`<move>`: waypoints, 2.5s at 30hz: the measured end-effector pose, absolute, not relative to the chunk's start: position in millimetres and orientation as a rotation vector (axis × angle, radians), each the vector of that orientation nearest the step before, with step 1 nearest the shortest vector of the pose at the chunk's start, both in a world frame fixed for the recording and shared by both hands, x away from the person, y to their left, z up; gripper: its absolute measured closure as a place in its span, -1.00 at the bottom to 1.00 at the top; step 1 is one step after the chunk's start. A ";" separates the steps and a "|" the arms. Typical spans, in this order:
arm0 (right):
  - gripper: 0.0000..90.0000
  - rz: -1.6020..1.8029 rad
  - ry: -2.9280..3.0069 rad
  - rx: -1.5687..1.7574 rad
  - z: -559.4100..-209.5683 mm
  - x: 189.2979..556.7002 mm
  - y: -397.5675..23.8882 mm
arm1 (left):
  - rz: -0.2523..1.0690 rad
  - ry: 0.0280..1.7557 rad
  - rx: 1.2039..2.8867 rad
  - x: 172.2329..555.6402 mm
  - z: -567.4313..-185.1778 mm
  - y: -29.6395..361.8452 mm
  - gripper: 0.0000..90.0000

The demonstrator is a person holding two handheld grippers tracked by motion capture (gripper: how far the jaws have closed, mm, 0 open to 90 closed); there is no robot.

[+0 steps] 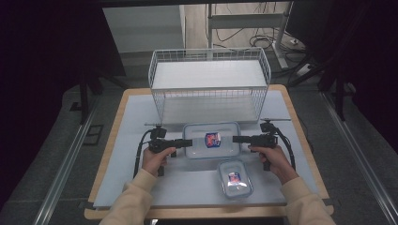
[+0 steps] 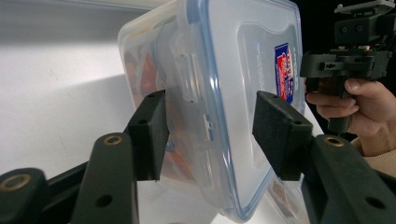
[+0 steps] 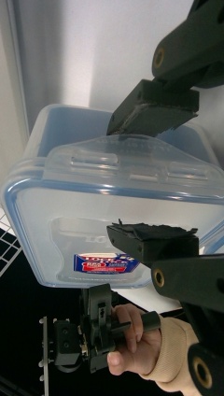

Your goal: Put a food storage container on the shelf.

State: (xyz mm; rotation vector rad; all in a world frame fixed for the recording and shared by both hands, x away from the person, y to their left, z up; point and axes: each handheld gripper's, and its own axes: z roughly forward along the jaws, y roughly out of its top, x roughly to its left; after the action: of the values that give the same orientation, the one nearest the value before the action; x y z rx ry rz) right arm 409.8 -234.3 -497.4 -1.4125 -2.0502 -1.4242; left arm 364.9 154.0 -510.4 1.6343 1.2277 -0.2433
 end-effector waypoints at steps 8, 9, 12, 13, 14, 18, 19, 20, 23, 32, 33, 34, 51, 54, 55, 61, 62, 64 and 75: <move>0.09 -1.460 -2.057 -1.406 -495.9 409.3 -234.1 | -0.212 1.216 1.624 364.5 -508.0 155.3 0.10; 0.09 -1.478 -2.050 -1.403 -496.0 409.5 -234.7 | -0.209 1.206 1.626 364.5 -507.7 155.9 0.11; 0.09 -1.498 -2.058 -1.400 -494.5 408.7 -234.4 | -0.206 1.200 1.625 364.6 -507.8 156.3 0.12; 0.09 -1.505 -2.064 -1.394 -494.1 408.4 -234.3 | -0.204 1.194 1.622 364.3 -506.9 156.8 0.12; 0.09 -1.505 -2.064 -1.394 -494.1 408.4 -234.3 | -0.204 1.194 1.622 364.3 -506.9 156.8 0.12; 0.09 -1.530 -2.076 -1.381 -489.7 406.9 -234.0 | -0.186 1.178 1.617 362.9 -502.2 157.4 0.13; 0.09 -1.556 -2.090 -1.367 -486.5 405.9 -233.7 | -0.179 1.174 1.617 362.2 -500.1 157.5 0.13; 0.09 -1.556 -2.090 -1.367 -486.5 405.9 -233.7 | -0.171 1.168 1.617 361.6 -497.8 157.6 0.13; 0.09 -1.596 -2.111 -1.341 -477.2 402.7 -233.7 | -0.142 1.146 1.618 358.3 -489.4 157.1 0.13; 0.09 -1.646 -2.149 -1.306 -464.2 397.6 -233.3 | -0.105 1.116 1.613 353.9 -478.2 157.2 0.13; 0.09 -1.649 -2.154 -1.304 -463.0 397.1 -233.4 | -0.100 1.111 1.618 353.3 -476.6 157.8 0.13; 0.09 -1.656 -2.161 -1.297 -461.2 396.2 -233.1 | -0.097 1.107 1.619 352.9 -475.4 157.9 0.13; 0.09 -1.724 -2.187 -1.272 -442.2 390.1 -235.0 | -0.067 1.063 1.619 352.6 -456.4 155.9 0.13; 0.09 -1.736 -2.193 -1.267 -435.0 390.8 -236.8 | -0.067 1.055 1.615 354.6 -449.2 154.6 0.13; 0.09 -1.738 -2.196 -1.264 -432.8 390.9 -237.2 | -0.067 1.051 1.615 355.1 -447.7 154.6 0.13; 0.10 -1.780 -2.198 -1.250 -416.6 390.3 -238.9 | -0.055 1.026 1.605 356.9 -430.8 155.9 0.16; 0.10 -1.780 -2.198 -1.250 -416.6 390.3 -238.9 | -0.055 1.026 1.605 356.9 -430.8 155.9 0.16; 0.10 -1.793 -2.195 -1.242 -411.2 390.1 -239.3 | -0.048 1.019 1.608 357.5 -424.3 156.0 0.16; 0.11 -1.875 -2.212 -1.213 -368.0 396.0 -234.9 | 0.001 0.972 1.591 367.5 -380.1 159.6 0.16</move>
State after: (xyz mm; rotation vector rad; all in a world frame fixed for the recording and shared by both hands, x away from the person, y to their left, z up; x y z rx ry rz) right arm 396.0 -234.9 -368.0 -1.2128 -2.2122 -1.8750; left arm 367.5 159.6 -380.1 1.5910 0.9725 0.0006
